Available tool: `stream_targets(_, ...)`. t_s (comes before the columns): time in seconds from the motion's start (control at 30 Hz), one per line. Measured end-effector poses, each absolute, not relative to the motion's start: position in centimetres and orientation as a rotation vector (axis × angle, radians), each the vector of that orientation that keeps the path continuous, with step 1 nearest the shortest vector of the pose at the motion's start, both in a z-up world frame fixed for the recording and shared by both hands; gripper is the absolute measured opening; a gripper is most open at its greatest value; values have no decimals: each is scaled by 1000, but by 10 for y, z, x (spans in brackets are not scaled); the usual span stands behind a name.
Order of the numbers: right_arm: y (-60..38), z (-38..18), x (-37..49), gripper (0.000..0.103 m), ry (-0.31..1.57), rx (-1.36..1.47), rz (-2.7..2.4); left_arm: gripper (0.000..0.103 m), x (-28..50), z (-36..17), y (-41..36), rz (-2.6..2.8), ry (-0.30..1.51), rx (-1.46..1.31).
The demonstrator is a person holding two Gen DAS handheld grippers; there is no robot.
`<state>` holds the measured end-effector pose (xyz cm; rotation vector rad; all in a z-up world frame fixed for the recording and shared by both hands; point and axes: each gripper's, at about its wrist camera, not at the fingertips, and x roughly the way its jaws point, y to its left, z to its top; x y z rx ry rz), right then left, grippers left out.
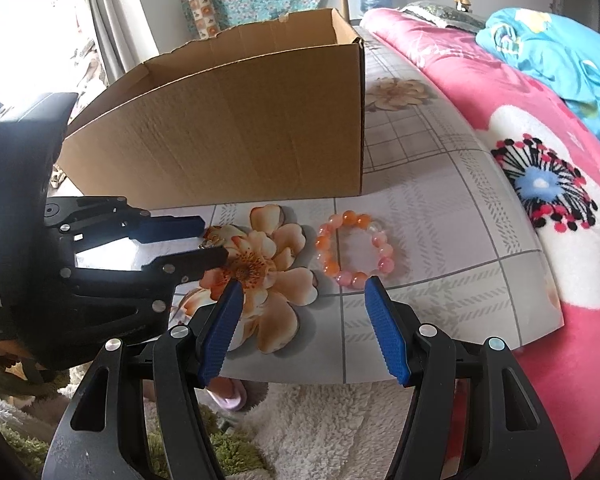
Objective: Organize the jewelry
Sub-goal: 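Close left tool on the gold butterfly earring, then hold the earring in left tool while right tool closes on the bead bracelet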
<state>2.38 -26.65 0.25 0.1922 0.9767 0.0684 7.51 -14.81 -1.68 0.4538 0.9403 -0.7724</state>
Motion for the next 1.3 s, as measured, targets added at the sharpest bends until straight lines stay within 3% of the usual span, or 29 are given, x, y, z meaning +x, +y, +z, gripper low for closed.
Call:
stream_targets(0.13, -270, 1, 24, 59, 977, 200, 65, 15, 75, -16, -154, -785, 944, 488)
stream_targets(0.83, -272, 2, 23, 59, 971, 202, 57, 15, 76, -15, -153, -772, 956, 477)
stream_targets(0.9, -271, 4, 21, 59, 964, 199, 56, 2, 75, -14, -151, -772, 959, 473)
stream_targets(1.07, -271, 12, 24, 59, 924, 164, 46, 0, 75, -13, -146, -762, 968, 460)
stream_targets(1.3, -265, 10, 42, 46, 942, 120, 71, 0, 69, -7, -137, -779, 957, 430)
